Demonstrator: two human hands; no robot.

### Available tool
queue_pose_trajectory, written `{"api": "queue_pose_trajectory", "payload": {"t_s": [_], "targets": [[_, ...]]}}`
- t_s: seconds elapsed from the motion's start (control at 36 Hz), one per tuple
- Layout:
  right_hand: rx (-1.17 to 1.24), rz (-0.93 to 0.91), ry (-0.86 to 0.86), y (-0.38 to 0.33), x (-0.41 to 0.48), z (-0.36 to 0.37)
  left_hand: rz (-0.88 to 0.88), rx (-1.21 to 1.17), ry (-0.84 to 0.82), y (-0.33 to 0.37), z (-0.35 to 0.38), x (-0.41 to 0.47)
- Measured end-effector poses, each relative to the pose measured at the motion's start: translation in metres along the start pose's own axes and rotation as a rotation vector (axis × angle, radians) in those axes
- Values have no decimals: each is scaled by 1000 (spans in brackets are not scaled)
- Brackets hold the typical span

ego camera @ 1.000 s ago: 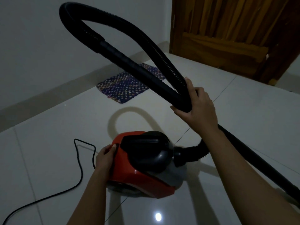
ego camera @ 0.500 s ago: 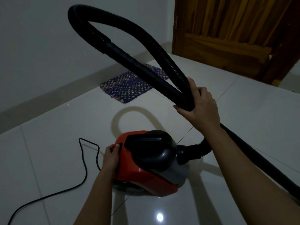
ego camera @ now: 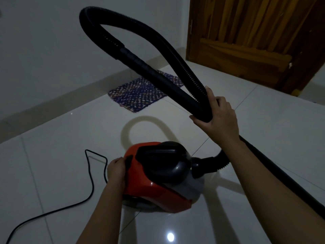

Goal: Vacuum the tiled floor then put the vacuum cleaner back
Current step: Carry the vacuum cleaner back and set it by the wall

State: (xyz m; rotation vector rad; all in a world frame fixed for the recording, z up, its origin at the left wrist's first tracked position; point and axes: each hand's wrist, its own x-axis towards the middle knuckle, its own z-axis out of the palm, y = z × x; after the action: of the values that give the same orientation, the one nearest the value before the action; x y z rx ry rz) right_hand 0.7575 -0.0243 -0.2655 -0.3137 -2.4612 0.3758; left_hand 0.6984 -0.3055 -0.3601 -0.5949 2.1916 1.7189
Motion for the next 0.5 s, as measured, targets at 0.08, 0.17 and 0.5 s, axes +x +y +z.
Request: {"api": "queue_pose_trajectory", "payload": {"t_s": [0.08,0.17,0.5], "targets": [[-11,2,-7,1,-1,0,102,29,37,15,2,-4],[-11,15,-4,1,-2,-1,250,17,0,39,9,-18],[-31,28,4,0,-8,-7,758,856,-603,70,25,-47]]}}
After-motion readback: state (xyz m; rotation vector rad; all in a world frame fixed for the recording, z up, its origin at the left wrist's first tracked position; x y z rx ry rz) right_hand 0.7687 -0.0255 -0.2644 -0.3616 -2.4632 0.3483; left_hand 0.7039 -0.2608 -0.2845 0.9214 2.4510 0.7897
